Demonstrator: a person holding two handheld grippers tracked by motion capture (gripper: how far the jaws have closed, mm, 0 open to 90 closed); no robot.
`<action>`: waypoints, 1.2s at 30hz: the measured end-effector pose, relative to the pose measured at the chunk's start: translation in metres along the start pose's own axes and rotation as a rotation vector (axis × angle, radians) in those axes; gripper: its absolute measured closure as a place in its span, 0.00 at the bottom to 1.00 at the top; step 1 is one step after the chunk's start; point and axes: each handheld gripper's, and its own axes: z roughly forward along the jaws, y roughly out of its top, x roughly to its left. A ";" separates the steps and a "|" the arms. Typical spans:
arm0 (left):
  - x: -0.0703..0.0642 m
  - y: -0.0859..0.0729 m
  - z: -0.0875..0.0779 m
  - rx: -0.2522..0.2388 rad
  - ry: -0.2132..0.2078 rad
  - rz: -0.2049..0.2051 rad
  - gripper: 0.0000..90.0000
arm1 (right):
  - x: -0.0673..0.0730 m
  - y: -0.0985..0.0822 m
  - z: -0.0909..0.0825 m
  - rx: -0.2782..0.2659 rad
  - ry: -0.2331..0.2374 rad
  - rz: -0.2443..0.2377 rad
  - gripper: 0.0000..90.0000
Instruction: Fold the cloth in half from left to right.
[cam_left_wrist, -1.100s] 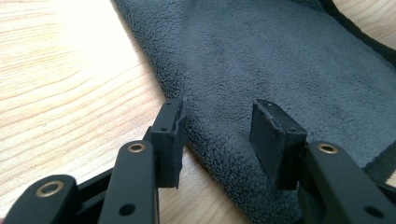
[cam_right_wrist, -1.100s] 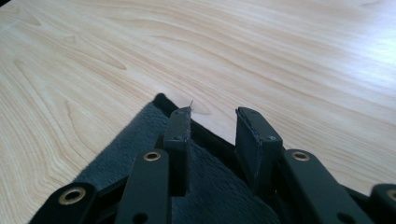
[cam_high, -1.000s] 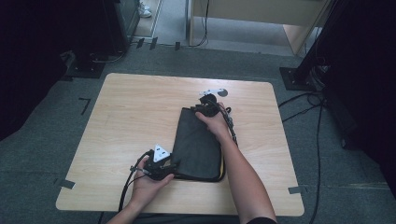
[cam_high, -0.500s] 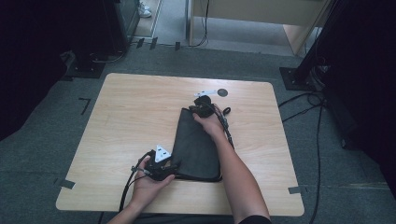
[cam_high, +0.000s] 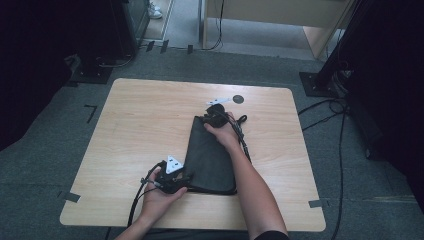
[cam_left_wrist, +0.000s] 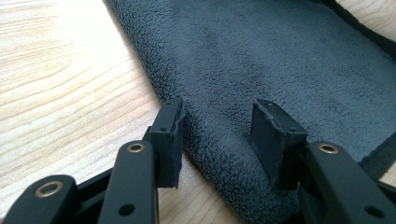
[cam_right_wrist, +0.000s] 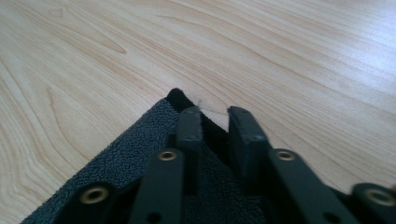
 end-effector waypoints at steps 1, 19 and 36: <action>0.000 0.000 0.000 0.000 0.000 0.000 0.60 | 0.002 0.000 0.000 -0.004 -0.010 -0.011 0.89; 0.000 -0.001 0.000 0.007 -0.004 0.004 0.60 | 0.008 0.016 0.000 -0.033 -0.036 -0.036 0.79; -0.002 -0.001 -0.001 0.011 -0.004 0.001 0.59 | -0.063 -0.062 -0.091 -0.030 -0.124 0.269 0.84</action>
